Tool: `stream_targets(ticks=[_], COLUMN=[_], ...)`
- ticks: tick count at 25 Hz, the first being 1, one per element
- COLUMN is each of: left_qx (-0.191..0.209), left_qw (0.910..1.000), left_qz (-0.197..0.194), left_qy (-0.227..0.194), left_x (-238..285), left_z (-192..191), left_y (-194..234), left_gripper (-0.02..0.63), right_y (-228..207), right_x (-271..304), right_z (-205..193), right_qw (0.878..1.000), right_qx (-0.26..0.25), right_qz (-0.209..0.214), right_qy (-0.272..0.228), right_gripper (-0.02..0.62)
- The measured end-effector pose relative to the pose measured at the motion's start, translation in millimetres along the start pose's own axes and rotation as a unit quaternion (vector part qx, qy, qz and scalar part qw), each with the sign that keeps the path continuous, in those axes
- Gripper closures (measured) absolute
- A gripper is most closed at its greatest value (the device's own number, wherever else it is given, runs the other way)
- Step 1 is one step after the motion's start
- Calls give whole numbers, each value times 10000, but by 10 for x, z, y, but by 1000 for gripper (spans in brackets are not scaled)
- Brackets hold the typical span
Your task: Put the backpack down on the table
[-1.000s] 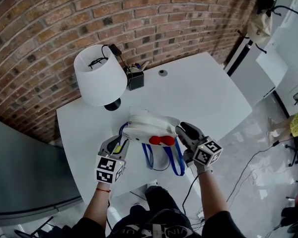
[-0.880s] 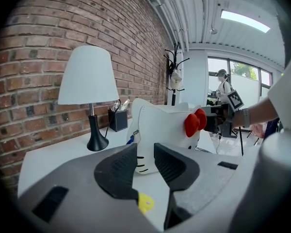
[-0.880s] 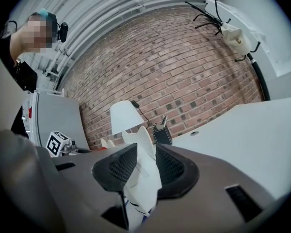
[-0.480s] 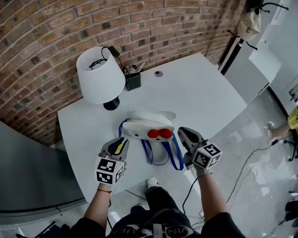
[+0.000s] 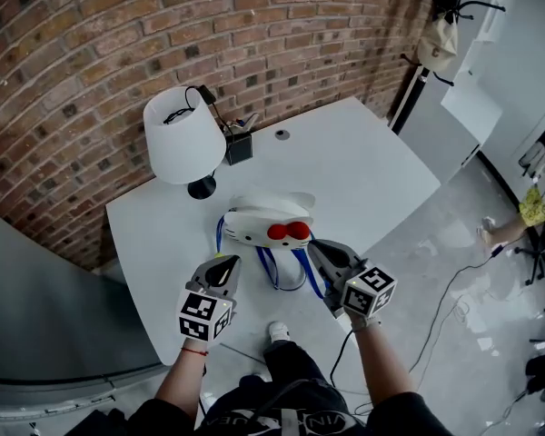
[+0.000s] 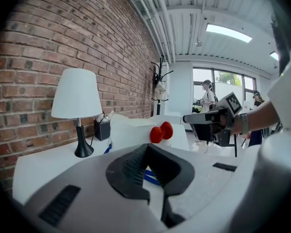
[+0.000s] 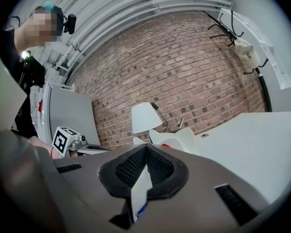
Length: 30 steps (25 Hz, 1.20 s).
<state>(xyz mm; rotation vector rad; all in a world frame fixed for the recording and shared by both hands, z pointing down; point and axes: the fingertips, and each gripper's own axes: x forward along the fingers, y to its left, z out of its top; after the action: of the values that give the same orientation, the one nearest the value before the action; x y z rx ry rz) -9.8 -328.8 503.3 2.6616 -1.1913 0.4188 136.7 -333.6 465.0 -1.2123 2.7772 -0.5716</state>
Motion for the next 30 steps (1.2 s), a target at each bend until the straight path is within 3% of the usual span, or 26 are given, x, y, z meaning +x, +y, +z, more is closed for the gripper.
stream_targets(ticks=[5,11,22,30], left_qx=[31,-10,-222,-275], left_qw=[9999,9999,9993,9992], left_qz=[-105,-108,98,96], left_qy=[-30,-120,-292,-270], left_x=[-185,-468,-1236,-1625], left_z=[-25,-69,-305,-519], left_y=[-192,-408,-653,-826], left_gripper=[601,601,601,601], right_y=[474,783,1342,1688], right_x=[-25,-127,-591,-841], right_z=[-144,-319,-457,-708], right_qw=[9990,9950,9956,9954], right_qx=[-337,-863,-491,-401], right_qz=[114,-372,-793,-866], right_qy=[264,336,-107,-107], right_gripper=[595,595,595,595])
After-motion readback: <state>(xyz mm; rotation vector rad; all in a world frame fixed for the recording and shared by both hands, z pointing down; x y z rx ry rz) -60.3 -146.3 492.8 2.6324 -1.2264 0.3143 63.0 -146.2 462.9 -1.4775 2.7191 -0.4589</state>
